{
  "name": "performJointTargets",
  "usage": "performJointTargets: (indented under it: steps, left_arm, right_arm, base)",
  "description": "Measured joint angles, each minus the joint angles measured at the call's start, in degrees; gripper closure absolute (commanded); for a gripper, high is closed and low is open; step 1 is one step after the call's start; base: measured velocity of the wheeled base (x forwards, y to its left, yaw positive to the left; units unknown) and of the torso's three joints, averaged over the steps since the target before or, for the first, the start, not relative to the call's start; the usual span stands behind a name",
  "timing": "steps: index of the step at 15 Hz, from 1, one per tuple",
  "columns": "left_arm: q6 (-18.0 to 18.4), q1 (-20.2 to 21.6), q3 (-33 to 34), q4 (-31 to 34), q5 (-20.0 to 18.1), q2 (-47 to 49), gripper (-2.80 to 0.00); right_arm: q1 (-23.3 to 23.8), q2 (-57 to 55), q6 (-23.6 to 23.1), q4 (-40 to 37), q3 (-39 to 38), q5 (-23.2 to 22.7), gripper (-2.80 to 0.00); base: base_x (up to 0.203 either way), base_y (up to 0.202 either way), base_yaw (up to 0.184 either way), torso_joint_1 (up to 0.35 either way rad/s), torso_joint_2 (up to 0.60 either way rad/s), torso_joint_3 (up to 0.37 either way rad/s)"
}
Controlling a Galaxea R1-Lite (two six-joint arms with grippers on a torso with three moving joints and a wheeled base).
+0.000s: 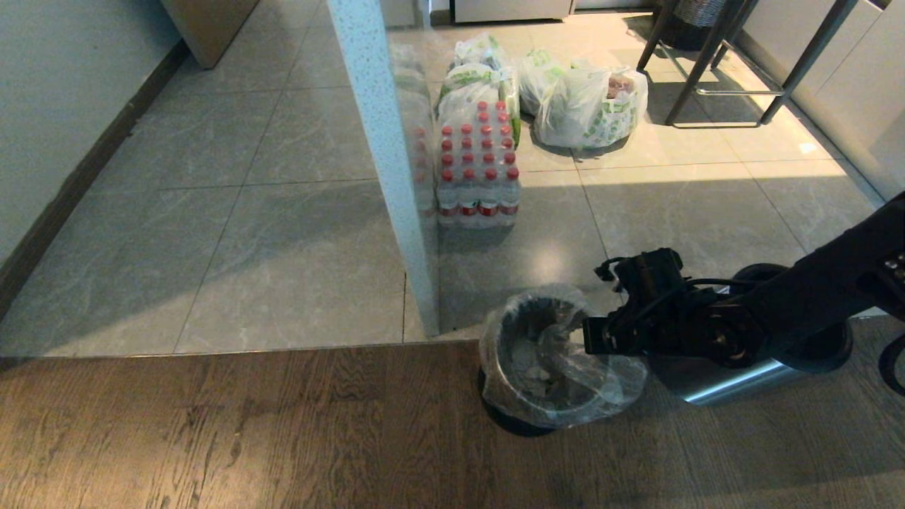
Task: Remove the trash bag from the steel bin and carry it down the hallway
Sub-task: Pick up the trash bag
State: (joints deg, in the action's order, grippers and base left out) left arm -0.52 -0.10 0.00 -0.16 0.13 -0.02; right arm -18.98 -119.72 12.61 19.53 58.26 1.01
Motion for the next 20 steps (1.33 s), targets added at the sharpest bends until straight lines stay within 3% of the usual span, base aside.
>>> performJointTargets:
  steps: [11, 15, 20]
  left_arm:
    - [0.0, 0.0, 0.0, 0.0, 0.02, 0.0, 0.0]
    - [0.01, 0.0, 0.0, 0.0, 0.02, 0.0, 0.0]
    - [0.01, 0.0, 0.0, 0.0, 0.0, 0.0, 0.0]
  right_arm:
    - [0.13, 5.72, 0.39, 1.21, -2.17, -0.18, 0.0]
    - [0.08, 13.03, 6.41, 1.06, -2.11, -3.54, 0.0]
    - [-0.01, 20.22, 11.71, -0.1, -1.17, -4.63, 0.0]
  base:
    - [0.0, 0.0, 0.0, 0.0, 0.0, 0.0]
    - [0.0, 0.0, 0.0, 0.0, 0.0, 0.0]
    - [0.0, 0.0, 0.0, 0.0, 0.0, 0.0]
